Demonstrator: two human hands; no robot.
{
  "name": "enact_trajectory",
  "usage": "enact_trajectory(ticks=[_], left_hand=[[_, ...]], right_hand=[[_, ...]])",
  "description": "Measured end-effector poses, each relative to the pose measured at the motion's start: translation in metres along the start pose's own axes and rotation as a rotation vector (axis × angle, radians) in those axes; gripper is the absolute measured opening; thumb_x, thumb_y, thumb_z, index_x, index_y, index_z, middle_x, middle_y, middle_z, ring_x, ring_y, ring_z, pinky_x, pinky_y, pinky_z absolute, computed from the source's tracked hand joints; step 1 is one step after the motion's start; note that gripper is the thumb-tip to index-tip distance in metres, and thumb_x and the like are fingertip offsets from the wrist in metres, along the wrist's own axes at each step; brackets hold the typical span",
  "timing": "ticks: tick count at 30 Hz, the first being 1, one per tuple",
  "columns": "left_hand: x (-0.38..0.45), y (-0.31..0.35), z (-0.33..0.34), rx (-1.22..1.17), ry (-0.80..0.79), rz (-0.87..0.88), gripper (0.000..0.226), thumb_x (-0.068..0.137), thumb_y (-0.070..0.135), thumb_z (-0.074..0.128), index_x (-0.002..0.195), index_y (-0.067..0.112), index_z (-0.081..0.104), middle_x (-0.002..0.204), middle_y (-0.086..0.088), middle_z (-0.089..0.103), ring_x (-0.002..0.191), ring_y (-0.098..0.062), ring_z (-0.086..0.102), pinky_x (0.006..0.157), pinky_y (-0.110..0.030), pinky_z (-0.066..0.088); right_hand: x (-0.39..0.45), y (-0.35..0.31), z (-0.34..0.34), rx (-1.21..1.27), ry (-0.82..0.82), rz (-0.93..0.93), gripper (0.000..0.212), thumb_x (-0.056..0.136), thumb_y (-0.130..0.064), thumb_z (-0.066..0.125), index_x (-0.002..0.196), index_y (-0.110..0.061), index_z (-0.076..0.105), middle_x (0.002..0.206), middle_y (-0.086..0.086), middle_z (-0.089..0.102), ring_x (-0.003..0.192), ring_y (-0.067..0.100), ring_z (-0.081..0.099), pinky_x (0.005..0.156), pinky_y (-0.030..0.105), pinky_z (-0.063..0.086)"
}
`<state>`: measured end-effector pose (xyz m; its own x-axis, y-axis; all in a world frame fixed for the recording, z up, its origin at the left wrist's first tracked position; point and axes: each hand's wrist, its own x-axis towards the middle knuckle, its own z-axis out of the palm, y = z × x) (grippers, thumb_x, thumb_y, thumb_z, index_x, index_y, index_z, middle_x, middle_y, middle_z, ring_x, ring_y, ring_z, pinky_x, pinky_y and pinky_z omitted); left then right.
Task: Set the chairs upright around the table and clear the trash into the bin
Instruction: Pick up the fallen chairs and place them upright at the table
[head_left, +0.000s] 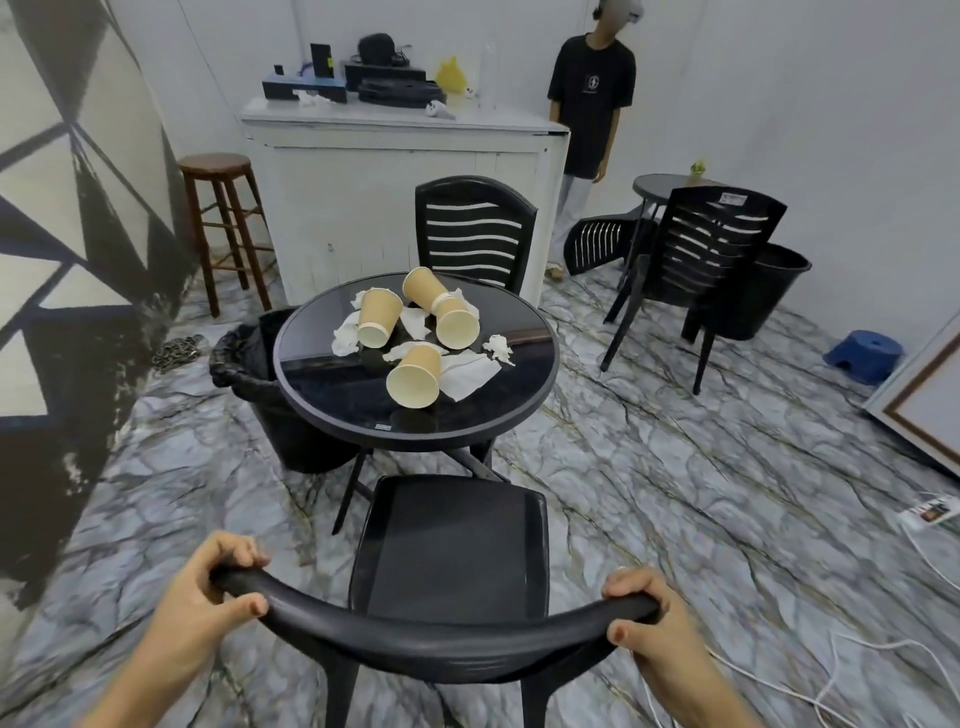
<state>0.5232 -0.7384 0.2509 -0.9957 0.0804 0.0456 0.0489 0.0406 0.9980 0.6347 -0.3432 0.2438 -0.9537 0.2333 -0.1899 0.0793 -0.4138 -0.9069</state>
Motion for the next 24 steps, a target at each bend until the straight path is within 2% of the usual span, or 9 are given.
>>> enact_trajectory(ticks=[2, 5, 7, 10, 14, 18, 24], left_hand=[[-0.004, -0.003, 0.002, 0.007, 0.017, 0.006, 0.068, 0.021, 0.065, 0.084, 0.068, 0.023, 0.058, 0.087, -0.006, 0.055, 0.088, -0.015, 0.059, 0.067, -0.016, 0.049], [-0.009, -0.007, 0.006, -0.002, 0.049, 0.017, 0.068, 0.025, 0.068, 0.082, 0.071, 0.023, 0.06, 0.083, 0.003, 0.059, 0.084, -0.003, 0.06, 0.072, -0.011, 0.047], [-0.011, -0.007, 0.008, 0.016, 0.06, 0.021, 0.072, 0.027, 0.071, 0.08, 0.073, 0.019, 0.061, 0.088, -0.006, 0.056, 0.083, -0.001, 0.059, 0.072, -0.01, 0.045], [-0.015, -0.007, 0.01, 0.042, 0.065, 0.013, 0.077, 0.027, 0.073, 0.079, 0.076, 0.016, 0.061, 0.091, -0.01, 0.055, 0.084, -0.004, 0.058, 0.069, -0.009, 0.044], [-0.019, -0.008, 0.014, 0.042, 0.11, 0.007, 0.09, 0.022, 0.074, 0.079, 0.08, 0.008, 0.056, 0.092, -0.007, 0.054, 0.09, -0.02, 0.053, 0.067, -0.008, 0.045], [-0.028, -0.009, 0.016, -0.008, 0.123, -0.008, 0.077, 0.019, 0.072, 0.08, 0.074, 0.02, 0.062, 0.091, -0.005, 0.054, 0.09, -0.019, 0.054, 0.068, -0.007, 0.046], [-0.032, -0.009, 0.015, 0.013, 0.145, -0.03, 0.091, 0.02, 0.072, 0.08, 0.082, 0.011, 0.055, 0.094, -0.002, 0.055, 0.088, -0.006, 0.058, 0.071, -0.007, 0.045]], right_hand=[[0.002, -0.002, 0.0, 0.004, -0.006, 0.002, 0.06, 0.007, -0.025, 0.095, 0.057, -0.01, 0.064, 0.065, 0.002, 0.061, 0.054, 0.013, 0.055, 0.045, 0.018, 0.041], [0.004, -0.003, -0.001, 0.007, -0.025, 0.028, 0.06, 0.006, -0.024, 0.095, 0.055, -0.01, 0.064, 0.064, 0.003, 0.06, 0.051, 0.014, 0.054, 0.044, 0.019, 0.041], [0.004, -0.004, -0.003, -0.004, -0.031, 0.046, 0.06, 0.006, -0.023, 0.095, 0.056, -0.01, 0.064, 0.064, 0.003, 0.06, 0.051, 0.014, 0.054, 0.044, 0.019, 0.041], [0.005, -0.007, -0.006, -0.022, -0.041, 0.066, 0.059, 0.008, -0.022, 0.095, 0.056, -0.01, 0.063, 0.066, 0.004, 0.059, 0.052, 0.016, 0.054, 0.044, 0.019, 0.041], [0.006, -0.01, -0.006, -0.048, -0.066, 0.065, 0.057, 0.011, -0.023, 0.096, 0.057, -0.01, 0.063, 0.066, 0.005, 0.057, 0.054, 0.016, 0.053, 0.045, 0.02, 0.04], [0.011, -0.014, -0.007, -0.06, -0.083, 0.067, 0.057, 0.011, -0.024, 0.096, 0.057, -0.01, 0.063, 0.069, 0.006, 0.056, 0.054, 0.015, 0.053, 0.045, 0.022, 0.041], [0.016, -0.017, -0.007, -0.056, -0.105, 0.079, 0.059, 0.009, -0.023, 0.095, 0.056, -0.009, 0.063, 0.07, 0.007, 0.056, 0.053, 0.016, 0.054, 0.044, 0.02, 0.042]])
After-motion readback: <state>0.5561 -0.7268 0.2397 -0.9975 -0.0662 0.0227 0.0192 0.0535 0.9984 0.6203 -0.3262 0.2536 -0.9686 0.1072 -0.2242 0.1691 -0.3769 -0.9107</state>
